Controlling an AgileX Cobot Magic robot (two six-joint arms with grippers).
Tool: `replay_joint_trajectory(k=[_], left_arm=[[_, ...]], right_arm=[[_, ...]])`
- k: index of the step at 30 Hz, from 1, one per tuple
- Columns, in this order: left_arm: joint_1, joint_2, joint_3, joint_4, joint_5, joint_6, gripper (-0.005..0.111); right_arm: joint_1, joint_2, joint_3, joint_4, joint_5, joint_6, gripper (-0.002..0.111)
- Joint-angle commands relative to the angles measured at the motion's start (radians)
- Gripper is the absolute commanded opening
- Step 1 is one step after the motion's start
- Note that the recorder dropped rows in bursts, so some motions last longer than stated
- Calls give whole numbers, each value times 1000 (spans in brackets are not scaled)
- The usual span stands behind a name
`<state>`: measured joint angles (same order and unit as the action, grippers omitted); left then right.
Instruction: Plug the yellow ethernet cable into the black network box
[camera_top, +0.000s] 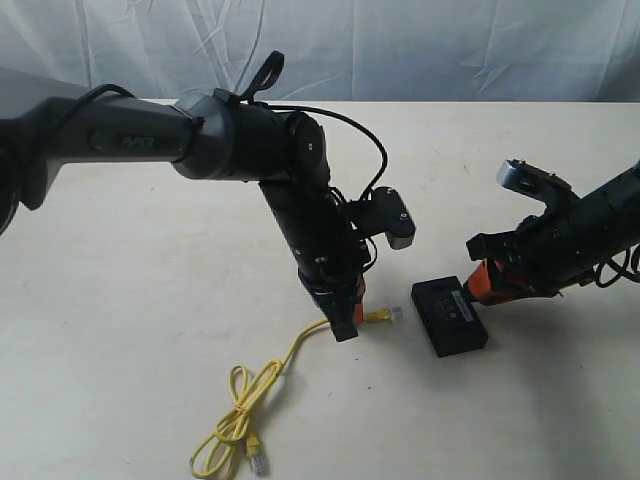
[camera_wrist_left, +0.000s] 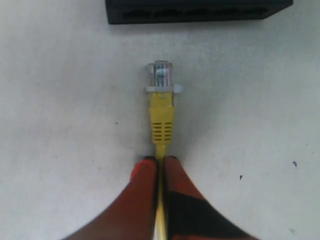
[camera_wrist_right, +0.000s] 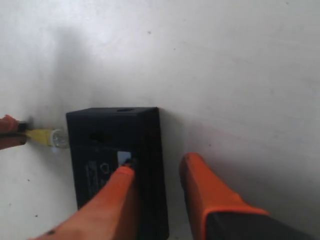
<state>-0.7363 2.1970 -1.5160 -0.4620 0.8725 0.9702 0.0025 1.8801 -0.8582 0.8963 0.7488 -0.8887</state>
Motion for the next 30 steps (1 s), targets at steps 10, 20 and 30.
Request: replay_joint_trajectory(k=[10, 20, 30], left_arm=[[-4, -10, 1, -2, 7, -7, 0], [-4, -10, 1, -7, 3, -7, 0], [-4, -10, 1, -16, -1, -4, 0]], right_arm=[[-1, 25, -16, 8, 55, -1, 31], [-1, 51, -16, 20, 53, -1, 31], [-1, 69, -14, 20, 57, -1, 12]])
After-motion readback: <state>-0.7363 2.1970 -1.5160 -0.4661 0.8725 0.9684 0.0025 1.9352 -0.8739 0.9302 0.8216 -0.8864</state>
